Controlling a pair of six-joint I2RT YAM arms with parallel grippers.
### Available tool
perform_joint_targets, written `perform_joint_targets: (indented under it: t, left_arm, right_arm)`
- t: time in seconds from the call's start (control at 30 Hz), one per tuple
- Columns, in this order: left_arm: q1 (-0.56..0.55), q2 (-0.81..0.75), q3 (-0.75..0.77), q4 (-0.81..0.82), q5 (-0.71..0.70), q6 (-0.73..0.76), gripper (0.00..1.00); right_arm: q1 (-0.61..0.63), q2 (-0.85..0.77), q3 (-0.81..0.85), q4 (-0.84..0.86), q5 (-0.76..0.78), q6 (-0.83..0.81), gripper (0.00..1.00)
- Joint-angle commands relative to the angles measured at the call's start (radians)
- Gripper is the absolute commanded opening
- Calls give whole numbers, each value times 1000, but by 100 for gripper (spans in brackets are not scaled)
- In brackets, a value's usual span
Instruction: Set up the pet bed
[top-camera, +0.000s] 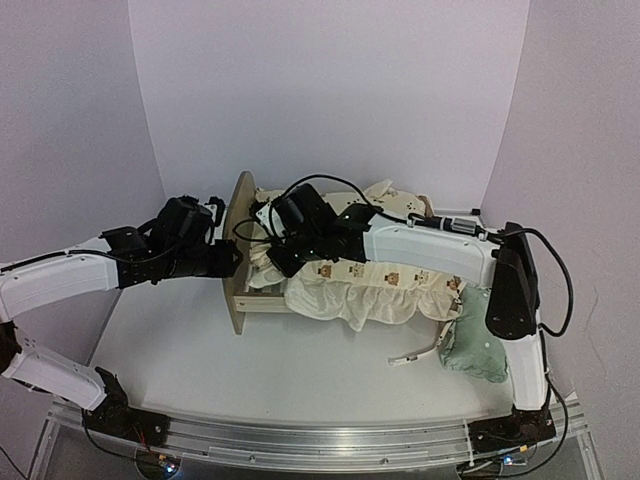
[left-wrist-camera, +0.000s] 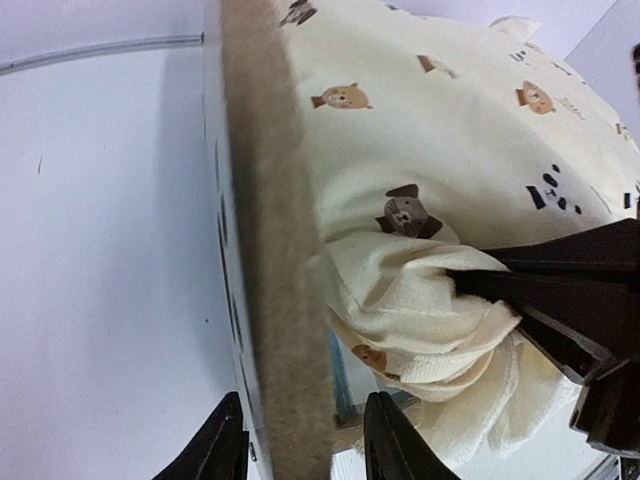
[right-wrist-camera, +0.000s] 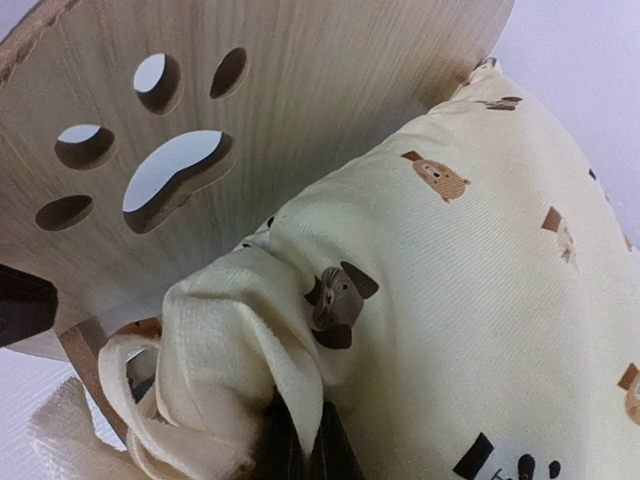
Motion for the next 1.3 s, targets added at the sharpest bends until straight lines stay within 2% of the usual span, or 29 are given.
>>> perform_joint_targets:
  t: [0.0, 0.13, 0.27, 0.43, 0.57, 0.7, 0.93, 1.07, 1.27]
  left_arm:
    - [5, -51, 114, 2, 30, 142, 43]
    - [5, -41, 177, 28, 55, 235, 43]
    - [4, -30, 167, 111, 148, 355, 42]
    - [4, 28, 177, 144, 217, 405, 49]
    - [5, 81, 191, 185, 292, 412, 60]
    - [5, 125, 208, 219, 288, 426, 61]
    - [5, 191, 233, 229, 328, 448, 57]
    - [5, 237, 251, 245, 297, 459, 55]
    - [6, 326, 284, 316, 264, 462, 58]
  right_arm:
    - [-34, -103, 31, -7, 113, -83, 5]
    - [-64, -144, 25, -2, 66, -62, 6]
    - [-94, -164, 32, -2, 33, -47, 6]
    - [-122, -178, 39, -2, 25, -39, 6]
    - [-139, -191, 53, 1, 8, -26, 6]
    - [-151, -207, 56, 4, 13, -37, 6]
    - [-198, -233, 56, 4, -8, -3, 6]
    - [-215, -236, 66, 4, -20, 13, 6]
    - [-228, -247, 64, 3, -30, 14, 6]
